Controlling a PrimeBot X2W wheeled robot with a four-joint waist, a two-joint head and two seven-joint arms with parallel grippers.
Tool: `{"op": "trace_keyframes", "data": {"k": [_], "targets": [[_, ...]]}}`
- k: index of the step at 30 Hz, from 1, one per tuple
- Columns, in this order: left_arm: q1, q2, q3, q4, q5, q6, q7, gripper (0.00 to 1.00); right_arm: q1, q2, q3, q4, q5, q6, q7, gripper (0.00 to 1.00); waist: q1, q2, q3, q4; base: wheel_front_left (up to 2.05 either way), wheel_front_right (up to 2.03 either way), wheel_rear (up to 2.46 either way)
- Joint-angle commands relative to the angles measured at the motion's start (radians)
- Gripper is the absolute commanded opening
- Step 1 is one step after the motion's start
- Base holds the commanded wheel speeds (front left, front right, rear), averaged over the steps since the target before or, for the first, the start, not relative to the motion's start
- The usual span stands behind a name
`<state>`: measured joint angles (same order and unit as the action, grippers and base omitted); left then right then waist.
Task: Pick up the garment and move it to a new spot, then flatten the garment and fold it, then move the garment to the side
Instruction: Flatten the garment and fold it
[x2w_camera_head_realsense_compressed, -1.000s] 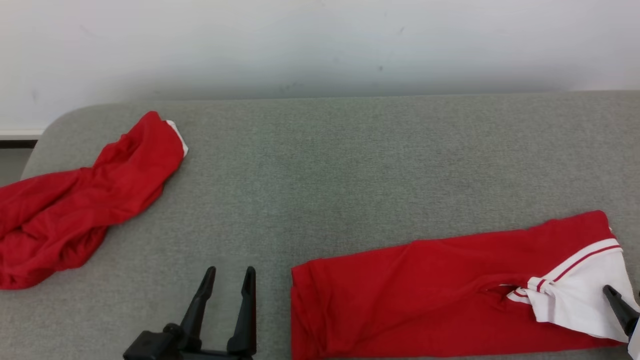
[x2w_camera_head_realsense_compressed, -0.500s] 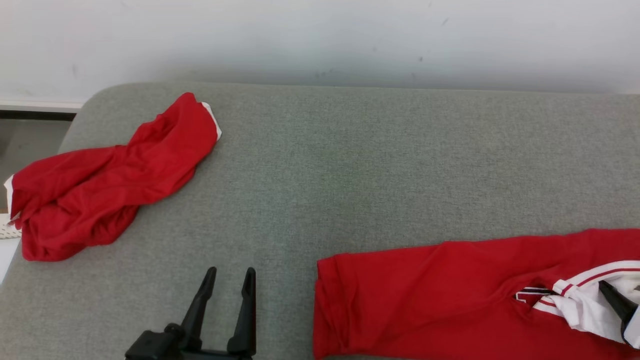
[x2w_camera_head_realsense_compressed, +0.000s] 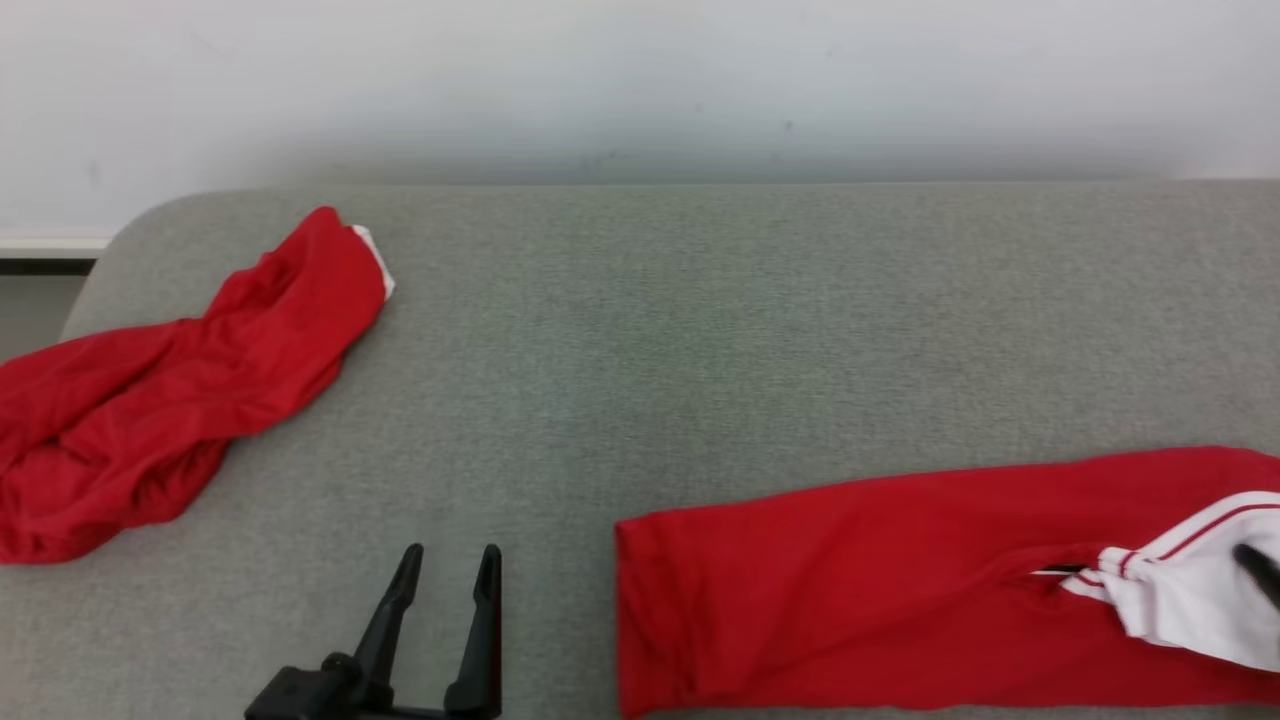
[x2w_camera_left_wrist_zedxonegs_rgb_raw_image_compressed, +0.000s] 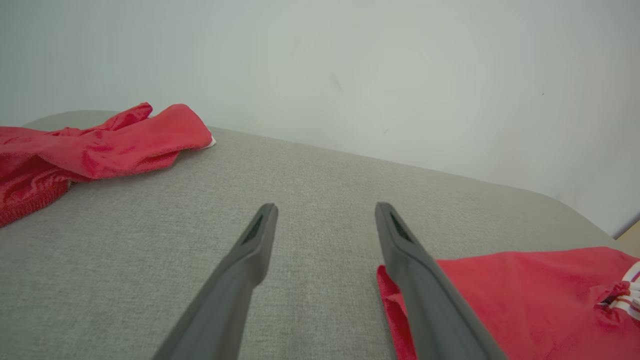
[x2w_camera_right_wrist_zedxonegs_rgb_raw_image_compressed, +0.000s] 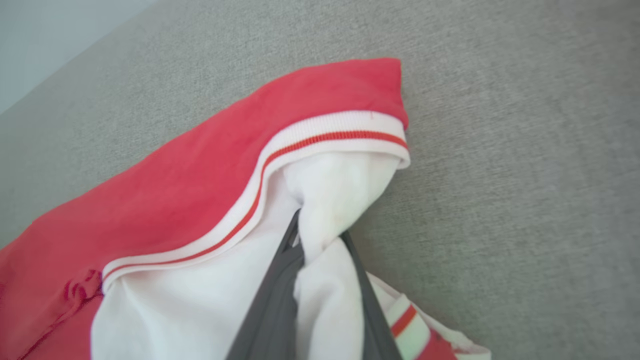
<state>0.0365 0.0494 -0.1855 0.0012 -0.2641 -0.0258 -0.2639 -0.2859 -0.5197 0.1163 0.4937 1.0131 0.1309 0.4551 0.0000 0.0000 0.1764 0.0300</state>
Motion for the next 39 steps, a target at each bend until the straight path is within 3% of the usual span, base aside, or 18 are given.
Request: {"op": "trace_keyframes", "data": {"k": [1,11,17,22,30,39], "targets": [[0.009,0.003,0.002,0.005,0.013,-0.004,0.000,1.00,-0.011,-0.029,-0.014,0.012,0.010,-0.001,-0.012,0.00,0.0000,0.0000,-0.001,-0.022,0.00,0.00,0.00],[0.001,0.003,0.009,0.024,0.023,-0.015,0.000,1.00,0.009,-0.154,-0.078,0.015,0.004,-0.001,-0.045,0.00,0.0000,0.0000,0.000,-0.062,0.00,0.00,0.00],[0.016,0.003,-0.001,0.033,0.000,-0.002,0.000,1.00,0.042,-0.194,-0.058,-0.111,0.025,-0.001,-0.020,0.00,0.0000,0.0000,-0.019,-0.065,0.00,0.00,0.00],[0.023,0.003,-0.017,0.041,-0.017,0.014,0.000,1.00,0.066,-0.188,-0.003,-0.277,0.037,-0.001,0.024,0.00,0.0000,0.0000,-0.035,-0.069,0.00,0.00,0.00],[0.019,0.003,-0.043,0.048,-0.041,0.028,0.000,1.00,0.063,-0.083,0.137,-0.464,0.043,0.000,0.116,0.00,0.0000,0.0000,-0.056,-0.058,0.00,0.00,0.00],[0.032,0.003,-0.059,0.060,-0.047,0.036,0.000,1.00,0.035,0.111,0.257,-0.399,-0.051,0.000,0.113,0.00,0.0000,0.0000,-0.067,-0.028,0.00,0.00,0.00]]}}
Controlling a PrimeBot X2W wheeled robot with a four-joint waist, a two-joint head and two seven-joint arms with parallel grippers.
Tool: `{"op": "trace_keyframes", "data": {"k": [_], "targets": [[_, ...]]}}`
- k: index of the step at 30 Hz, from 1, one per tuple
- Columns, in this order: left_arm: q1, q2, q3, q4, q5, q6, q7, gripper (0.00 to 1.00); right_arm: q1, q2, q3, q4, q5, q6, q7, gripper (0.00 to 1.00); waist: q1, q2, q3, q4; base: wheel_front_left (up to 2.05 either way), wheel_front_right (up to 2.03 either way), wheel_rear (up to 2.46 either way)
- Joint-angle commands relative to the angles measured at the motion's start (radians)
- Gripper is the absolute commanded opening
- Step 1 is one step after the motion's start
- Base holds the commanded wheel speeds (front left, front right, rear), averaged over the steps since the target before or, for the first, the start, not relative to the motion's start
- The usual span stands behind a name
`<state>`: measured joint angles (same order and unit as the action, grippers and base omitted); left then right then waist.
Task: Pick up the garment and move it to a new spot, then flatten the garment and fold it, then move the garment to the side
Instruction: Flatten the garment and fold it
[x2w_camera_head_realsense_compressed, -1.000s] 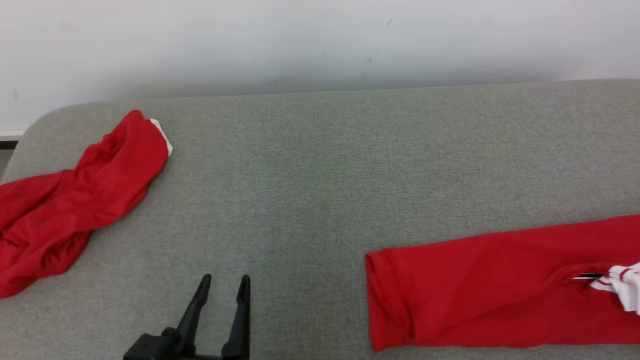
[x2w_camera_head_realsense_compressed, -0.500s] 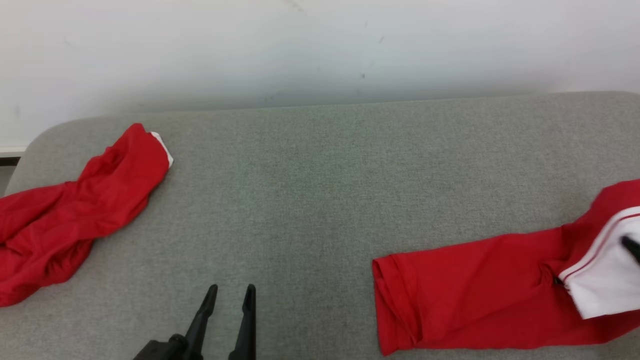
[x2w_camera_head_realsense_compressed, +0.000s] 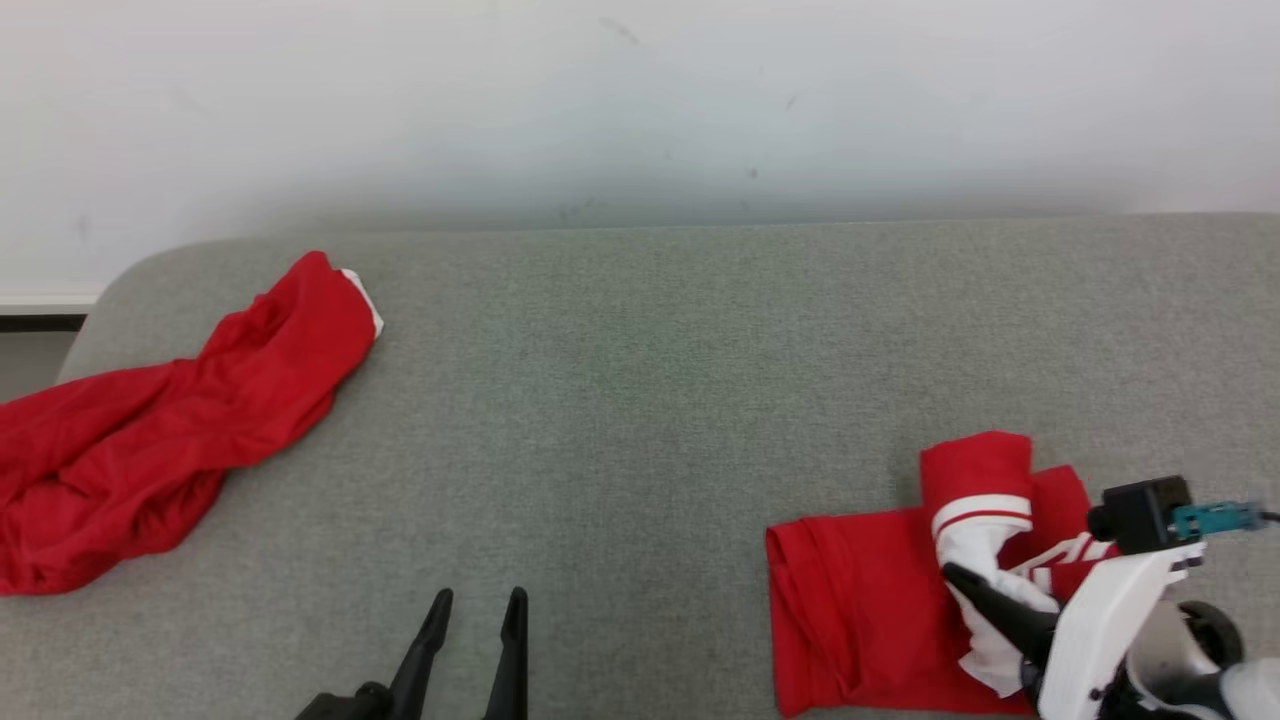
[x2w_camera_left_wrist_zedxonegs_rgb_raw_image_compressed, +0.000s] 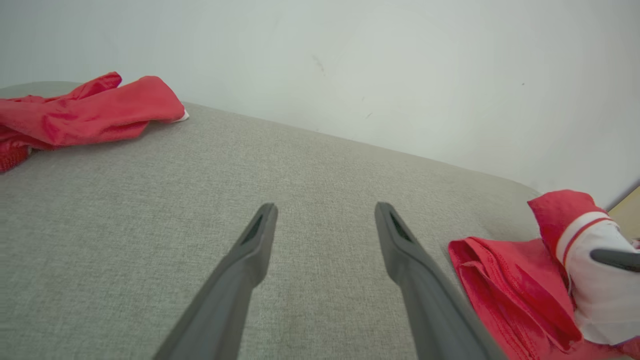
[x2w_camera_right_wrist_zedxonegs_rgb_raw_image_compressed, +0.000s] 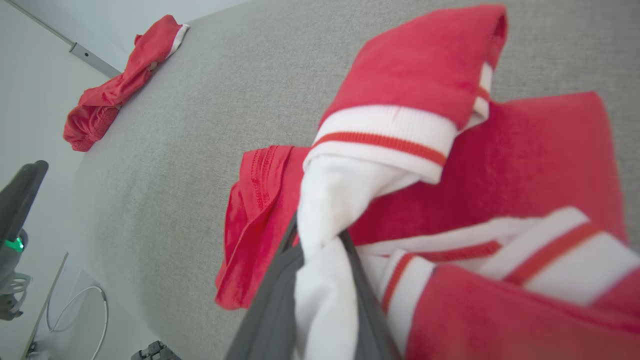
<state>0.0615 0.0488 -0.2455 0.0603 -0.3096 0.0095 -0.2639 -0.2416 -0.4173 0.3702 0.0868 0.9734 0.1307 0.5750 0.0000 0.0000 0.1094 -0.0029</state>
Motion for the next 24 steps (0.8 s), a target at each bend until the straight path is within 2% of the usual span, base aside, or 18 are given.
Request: {"op": "trace_keyframes", "data": {"k": [1,4,12,24], "targets": [[0.005,0.003,-0.001,0.001,-0.003,0.001,0.000,1.00,-0.013,0.026,0.007,0.022,-0.023,0.000,-0.012,0.00,0.0000,0.0000,0.001,0.009,0.00,0.00,0.00],[0.005,0.004,-0.002,0.002,-0.004,0.004,0.000,1.00,-0.020,0.072,0.013,0.058,-0.049,0.000,-0.024,0.00,0.0000,0.0000,0.002,0.018,0.00,0.00,0.00],[0.011,0.004,-0.002,0.004,-0.006,0.008,0.000,1.00,-0.012,0.120,0.018,0.086,-0.079,0.000,-0.038,0.00,0.0000,0.0000,0.008,0.032,0.00,0.00,0.00],[0.014,0.004,0.005,0.007,0.000,0.006,0.000,1.00,0.029,0.106,0.040,0.023,-0.081,0.000,-0.022,0.00,0.0000,0.0000,0.008,0.014,0.00,0.00,0.00]]}}
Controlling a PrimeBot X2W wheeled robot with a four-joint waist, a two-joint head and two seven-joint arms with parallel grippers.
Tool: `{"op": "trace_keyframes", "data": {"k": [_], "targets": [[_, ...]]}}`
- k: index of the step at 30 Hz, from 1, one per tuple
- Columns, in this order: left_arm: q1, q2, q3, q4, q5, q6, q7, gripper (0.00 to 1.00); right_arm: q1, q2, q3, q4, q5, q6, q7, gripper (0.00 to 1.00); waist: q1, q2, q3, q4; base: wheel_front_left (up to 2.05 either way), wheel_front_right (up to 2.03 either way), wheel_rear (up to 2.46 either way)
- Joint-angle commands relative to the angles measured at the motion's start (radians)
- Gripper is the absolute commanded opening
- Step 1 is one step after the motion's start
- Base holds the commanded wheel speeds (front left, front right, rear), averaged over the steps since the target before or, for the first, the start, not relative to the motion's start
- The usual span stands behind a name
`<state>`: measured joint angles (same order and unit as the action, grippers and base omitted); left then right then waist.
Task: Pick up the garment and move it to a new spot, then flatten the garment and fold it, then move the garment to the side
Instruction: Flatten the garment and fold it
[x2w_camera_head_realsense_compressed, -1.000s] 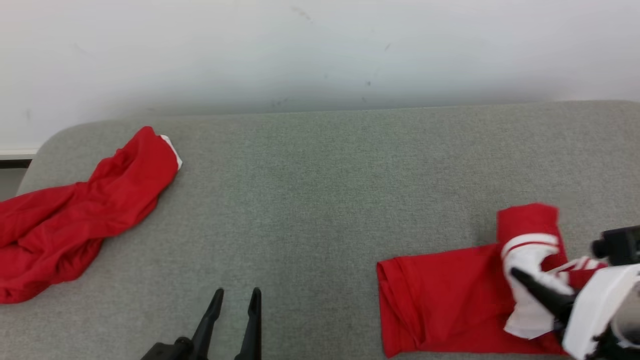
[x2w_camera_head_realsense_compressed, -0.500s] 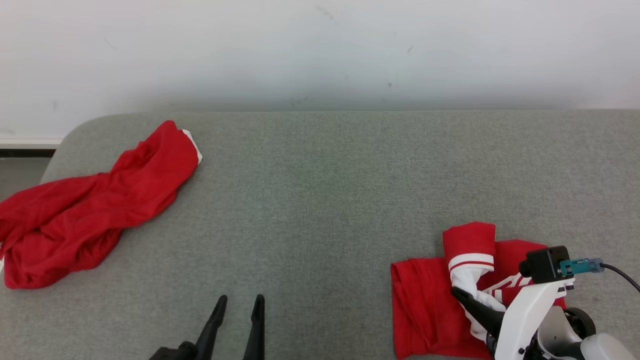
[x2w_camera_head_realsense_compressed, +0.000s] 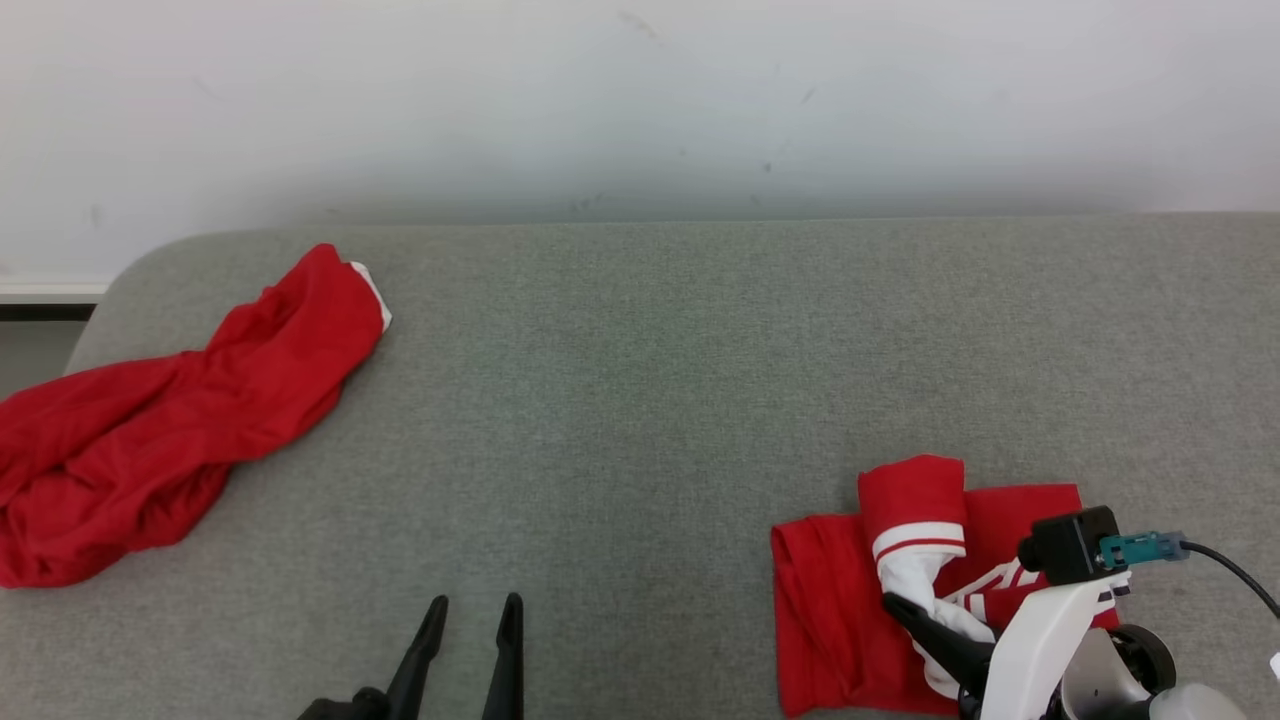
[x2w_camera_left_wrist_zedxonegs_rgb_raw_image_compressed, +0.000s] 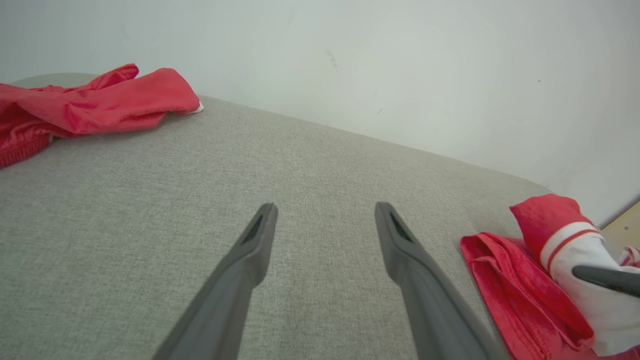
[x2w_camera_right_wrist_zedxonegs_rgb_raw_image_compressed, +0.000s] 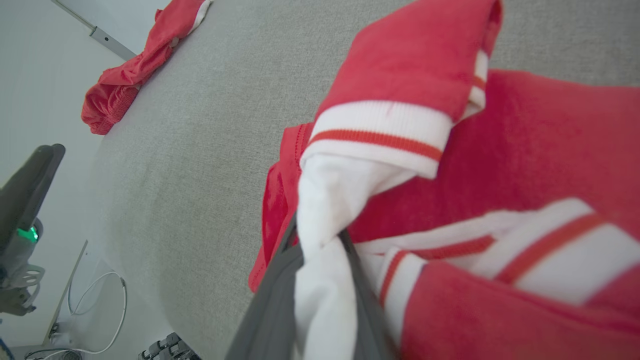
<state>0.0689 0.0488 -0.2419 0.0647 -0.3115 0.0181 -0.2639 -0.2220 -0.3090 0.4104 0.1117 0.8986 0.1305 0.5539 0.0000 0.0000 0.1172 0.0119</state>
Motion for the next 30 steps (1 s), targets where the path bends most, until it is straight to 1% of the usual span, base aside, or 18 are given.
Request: {"op": "trace_keyframes", "data": {"k": [1,7,8,9,10,14,17,21,25,30], "targets": [[0.006,0.004,0.001,0.003,0.003,-0.003,0.000,1.00,0.011,-0.006,0.006,-0.007,-0.010,0.000,0.003,0.00,0.0000,0.0000,0.001,-0.003,0.00,0.00,0.00],[-0.005,0.004,0.002,0.008,0.002,-0.004,0.000,1.00,0.008,-0.018,0.025,-0.025,-0.021,0.000,0.004,0.00,0.0000,0.0000,0.008,-0.011,0.00,0.00,0.00],[-0.006,0.004,0.002,0.010,0.001,-0.004,0.000,1.00,0.003,-0.016,0.028,-0.027,-0.025,0.000,-0.005,0.26,0.0000,0.0000,0.009,-0.012,0.00,0.00,0.00],[-0.007,0.004,0.002,0.010,0.001,-0.004,0.000,1.00,-0.003,-0.011,0.031,-0.029,-0.028,0.000,-0.014,0.65,0.0000,0.0000,0.010,-0.013,0.00,0.00,0.00],[-0.007,0.004,0.003,0.011,0.001,-0.004,0.000,1.00,-0.008,-0.005,0.035,-0.029,-0.032,0.000,-0.020,1.00,0.0000,0.0000,0.010,-0.014,0.00,0.00,0.00],[-0.009,0.004,0.004,0.015,-0.001,-0.005,0.000,1.00,-0.035,0.028,0.048,-0.040,-0.040,0.000,-0.078,1.00,0.0000,0.0000,0.011,-0.017,0.00,0.00,0.00],[-0.009,0.004,0.006,0.017,0.000,-0.005,0.000,1.00,-0.050,0.061,0.057,-0.052,-0.025,0.000,-0.126,1.00,0.0000,0.0000,0.009,-0.021,0.00,0.00,0.00],[-0.003,0.004,0.008,0.019,0.003,-0.005,0.000,1.00,-0.062,0.079,0.073,-0.075,-0.024,0.000,-0.180,1.00,0.0000,0.0000,0.003,-0.026,0.00,0.00,0.00],[0.001,0.004,0.014,0.017,0.005,-0.004,0.000,1.00,-0.047,0.065,0.050,-0.111,-0.045,0.000,-0.268,1.00,0.0000,0.0000,-0.007,-0.029,0.00,0.00,0.00],[0.014,0.003,0.027,0.007,0.008,-0.002,0.000,1.00,-0.015,0.013,-0.012,-0.117,-0.181,0.000,-0.426,1.00,0.0000,0.0000,-0.023,-0.037,0.00,0.00,0.00]]}}
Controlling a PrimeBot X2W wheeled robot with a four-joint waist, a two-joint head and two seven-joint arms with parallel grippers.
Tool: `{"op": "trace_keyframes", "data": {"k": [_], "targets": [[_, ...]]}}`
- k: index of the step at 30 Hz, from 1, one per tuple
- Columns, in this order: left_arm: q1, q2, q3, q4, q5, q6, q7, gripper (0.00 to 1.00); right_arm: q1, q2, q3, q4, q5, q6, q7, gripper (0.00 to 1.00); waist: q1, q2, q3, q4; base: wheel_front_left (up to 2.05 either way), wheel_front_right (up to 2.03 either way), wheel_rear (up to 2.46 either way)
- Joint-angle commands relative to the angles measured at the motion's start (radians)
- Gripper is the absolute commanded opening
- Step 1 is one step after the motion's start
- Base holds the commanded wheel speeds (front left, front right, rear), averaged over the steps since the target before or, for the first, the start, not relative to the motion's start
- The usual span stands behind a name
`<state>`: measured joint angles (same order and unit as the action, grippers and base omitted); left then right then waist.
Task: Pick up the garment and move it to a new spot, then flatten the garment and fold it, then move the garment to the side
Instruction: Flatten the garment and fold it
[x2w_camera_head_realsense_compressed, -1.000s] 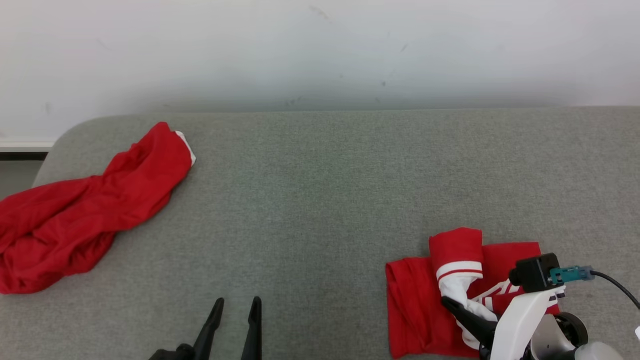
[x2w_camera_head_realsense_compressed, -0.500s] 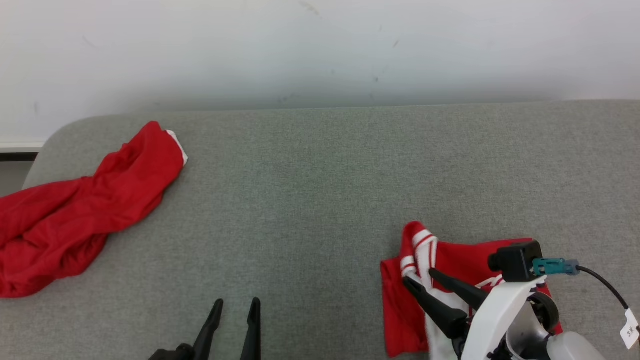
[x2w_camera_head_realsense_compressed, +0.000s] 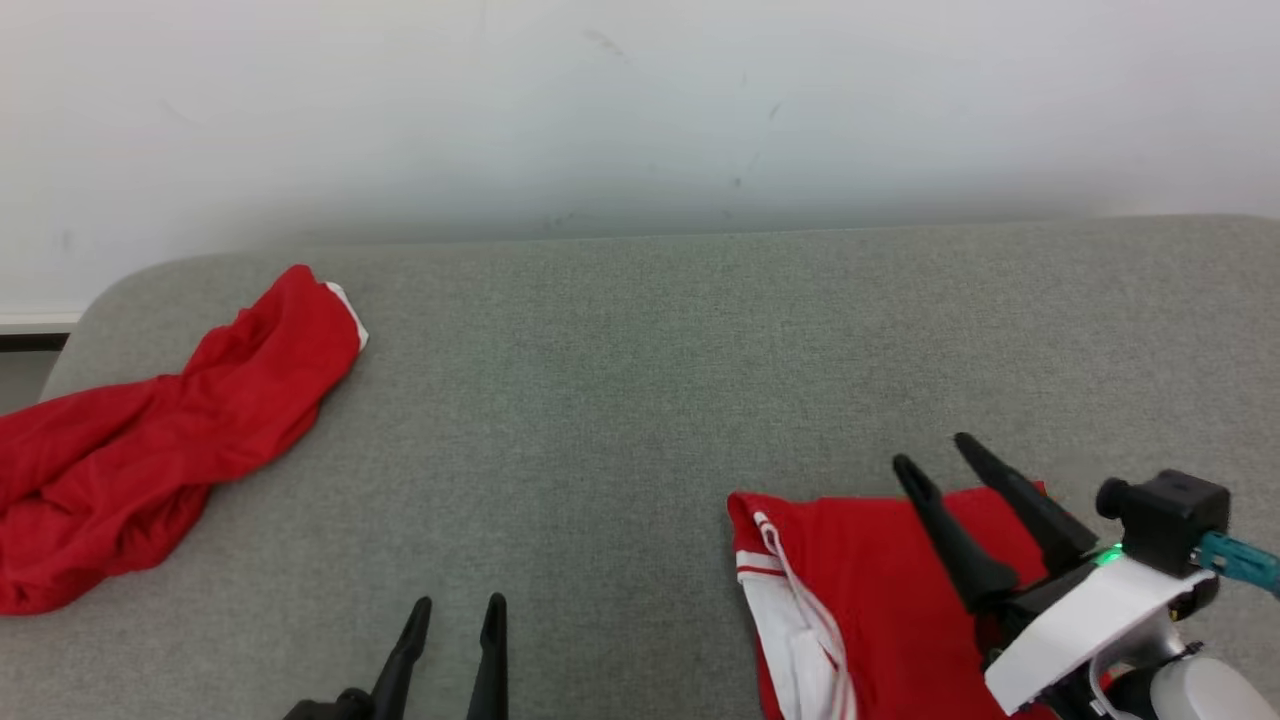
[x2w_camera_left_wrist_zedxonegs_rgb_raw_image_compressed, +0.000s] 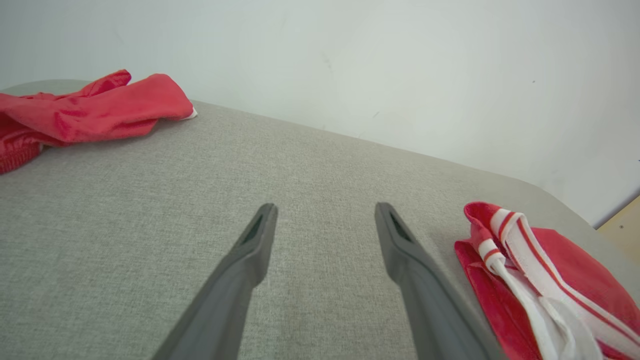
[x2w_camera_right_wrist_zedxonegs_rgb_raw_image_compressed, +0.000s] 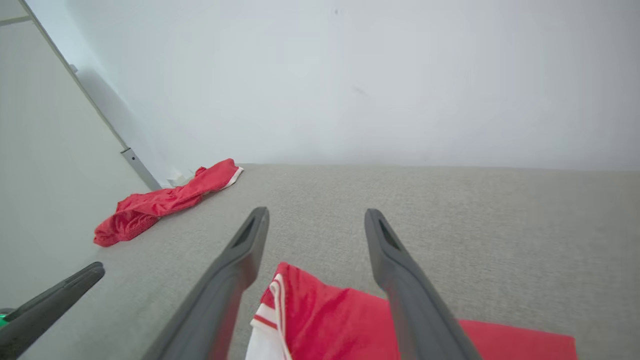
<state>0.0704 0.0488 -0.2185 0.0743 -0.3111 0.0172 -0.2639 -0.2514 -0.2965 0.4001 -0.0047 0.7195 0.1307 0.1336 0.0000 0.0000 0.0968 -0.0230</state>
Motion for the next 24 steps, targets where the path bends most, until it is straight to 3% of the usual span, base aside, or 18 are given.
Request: {"op": "trace_keyframes", "data": {"k": [1,14,18,24], "targets": [[0.014,0.004,0.006,-0.004,0.009,-0.002,0.000,1.00,0.023,-0.010,-0.021,0.007,-0.032,0.000,-0.037,1.00,0.0000,0.0000,-0.007,-0.004,0.00,0.00,0.00],[0.045,0.004,0.032,-0.017,0.024,-0.006,0.000,1.00,0.178,-0.059,-0.237,0.208,-0.380,0.000,-0.362,1.00,0.0000,0.0000,-0.073,-0.020,0.00,0.00,0.00],[0.055,0.004,0.040,-0.014,0.040,-0.017,0.000,1.00,0.216,-0.039,-0.271,0.241,-0.444,0.000,-0.397,1.00,0.0000,0.0000,-0.085,-0.020,0.00,0.00,0.00],[0.079,0.003,0.066,0.000,0.068,-0.035,0.000,1.00,0.287,0.011,-0.326,0.172,-0.464,0.000,-0.398,1.00,0.0000,0.0000,-0.109,-0.021,0.00,0.00,0.00]]}}
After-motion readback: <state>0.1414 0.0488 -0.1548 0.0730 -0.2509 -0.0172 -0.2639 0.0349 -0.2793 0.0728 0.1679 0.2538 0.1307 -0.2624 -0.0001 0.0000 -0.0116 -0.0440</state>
